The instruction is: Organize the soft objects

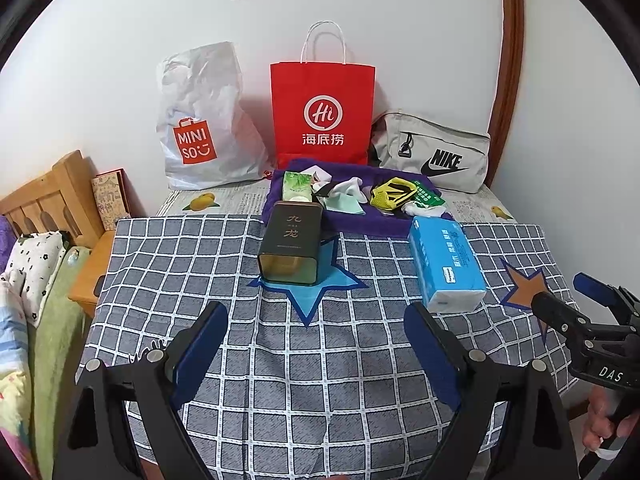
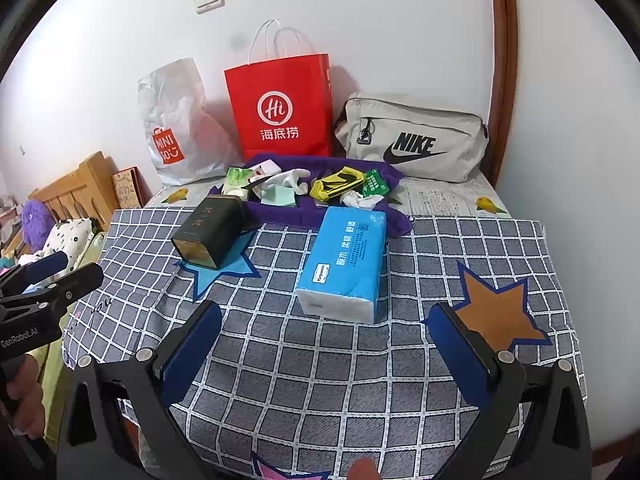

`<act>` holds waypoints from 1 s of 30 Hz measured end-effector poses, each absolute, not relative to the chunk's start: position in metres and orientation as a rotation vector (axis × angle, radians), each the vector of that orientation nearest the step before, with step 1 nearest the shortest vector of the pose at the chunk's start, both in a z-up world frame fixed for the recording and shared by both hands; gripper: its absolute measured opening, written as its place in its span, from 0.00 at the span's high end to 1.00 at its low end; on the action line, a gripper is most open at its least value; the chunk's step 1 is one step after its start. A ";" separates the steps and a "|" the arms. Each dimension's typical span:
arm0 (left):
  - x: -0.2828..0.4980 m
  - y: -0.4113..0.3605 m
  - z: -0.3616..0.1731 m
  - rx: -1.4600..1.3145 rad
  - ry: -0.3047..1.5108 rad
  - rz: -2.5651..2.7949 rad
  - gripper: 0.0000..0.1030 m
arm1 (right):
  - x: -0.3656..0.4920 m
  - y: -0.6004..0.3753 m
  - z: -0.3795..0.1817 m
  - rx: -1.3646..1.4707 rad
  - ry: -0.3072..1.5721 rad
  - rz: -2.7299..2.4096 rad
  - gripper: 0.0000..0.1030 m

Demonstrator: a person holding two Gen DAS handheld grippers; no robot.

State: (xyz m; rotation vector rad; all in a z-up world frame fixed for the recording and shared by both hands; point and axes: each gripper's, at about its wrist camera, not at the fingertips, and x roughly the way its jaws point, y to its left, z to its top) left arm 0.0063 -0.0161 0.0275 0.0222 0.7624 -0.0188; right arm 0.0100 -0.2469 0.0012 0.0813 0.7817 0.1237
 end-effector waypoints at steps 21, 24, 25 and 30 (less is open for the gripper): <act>0.005 -0.017 0.030 0.024 0.757 -0.025 0.13 | 0.009 -0.248 0.001 0.089 0.780 0.123 0.01; 0.005 -0.018 0.030 0.023 0.758 -0.025 0.13 | 0.008 -0.248 0.002 0.089 0.780 0.123 0.01; 0.005 -0.018 0.030 0.023 0.758 -0.025 0.13 | 0.009 -0.248 0.002 0.089 0.780 0.123 0.01; 0.004 -0.018 0.030 0.024 0.758 -0.026 0.13 | 0.008 -0.249 0.003 0.089 0.778 0.123 0.01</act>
